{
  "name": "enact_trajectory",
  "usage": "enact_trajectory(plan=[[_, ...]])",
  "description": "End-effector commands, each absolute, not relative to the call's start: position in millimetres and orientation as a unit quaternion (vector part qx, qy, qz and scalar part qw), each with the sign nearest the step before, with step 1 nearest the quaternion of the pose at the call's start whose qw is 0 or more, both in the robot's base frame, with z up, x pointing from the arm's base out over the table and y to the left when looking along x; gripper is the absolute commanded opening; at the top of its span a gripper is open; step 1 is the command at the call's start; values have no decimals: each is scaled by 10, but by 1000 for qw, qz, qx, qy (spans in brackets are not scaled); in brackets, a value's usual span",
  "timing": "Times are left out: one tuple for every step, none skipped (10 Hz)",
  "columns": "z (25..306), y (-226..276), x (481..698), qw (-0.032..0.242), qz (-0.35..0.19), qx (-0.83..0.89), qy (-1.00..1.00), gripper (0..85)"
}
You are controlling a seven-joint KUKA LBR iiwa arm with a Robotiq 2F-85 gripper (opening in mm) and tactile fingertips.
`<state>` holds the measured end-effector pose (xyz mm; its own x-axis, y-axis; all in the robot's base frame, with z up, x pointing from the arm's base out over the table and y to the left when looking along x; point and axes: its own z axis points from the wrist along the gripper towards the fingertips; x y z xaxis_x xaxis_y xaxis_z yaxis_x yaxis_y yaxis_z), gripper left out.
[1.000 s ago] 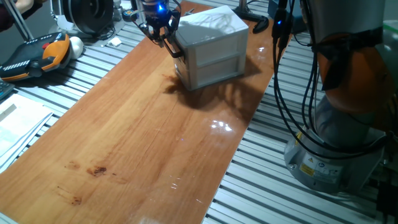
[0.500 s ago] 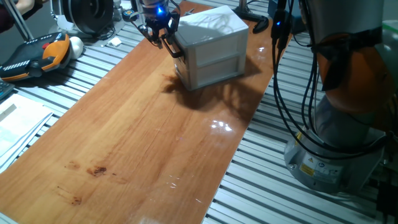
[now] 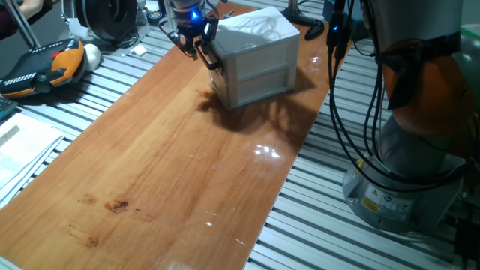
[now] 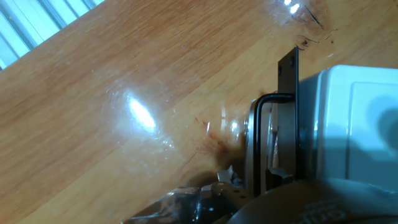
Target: Grasp the handle and open the drawer
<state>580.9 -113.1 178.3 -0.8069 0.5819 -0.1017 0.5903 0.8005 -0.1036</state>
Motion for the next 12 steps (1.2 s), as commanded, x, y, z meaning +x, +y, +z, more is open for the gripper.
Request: enact_trajectory(plan=[[1783, -1132, 5807, 31, -65, 309, 948, 327], [1782, -1130, 5808, 31, -66, 309, 948, 323], [1782, -1130, 5808, 31, -66, 309, 948, 317], [1782, -1130, 5808, 31, -66, 308, 949, 303], [1782, -1130, 5808, 30, -66, 306, 949, 270], [1781, -1127, 5809, 30, -64, 305, 950, 237], [1781, -1121, 5812, 29, -63, 304, 950, 207], [1780, -1119, 5814, 29, -64, 304, 950, 203], [1779, -1118, 5814, 29, -65, 303, 950, 203], [1777, -1116, 5815, 29, -66, 302, 951, 203], [1774, -1117, 5814, 29, -67, 301, 951, 207], [1770, -1119, 5815, 29, -68, 301, 951, 207]])
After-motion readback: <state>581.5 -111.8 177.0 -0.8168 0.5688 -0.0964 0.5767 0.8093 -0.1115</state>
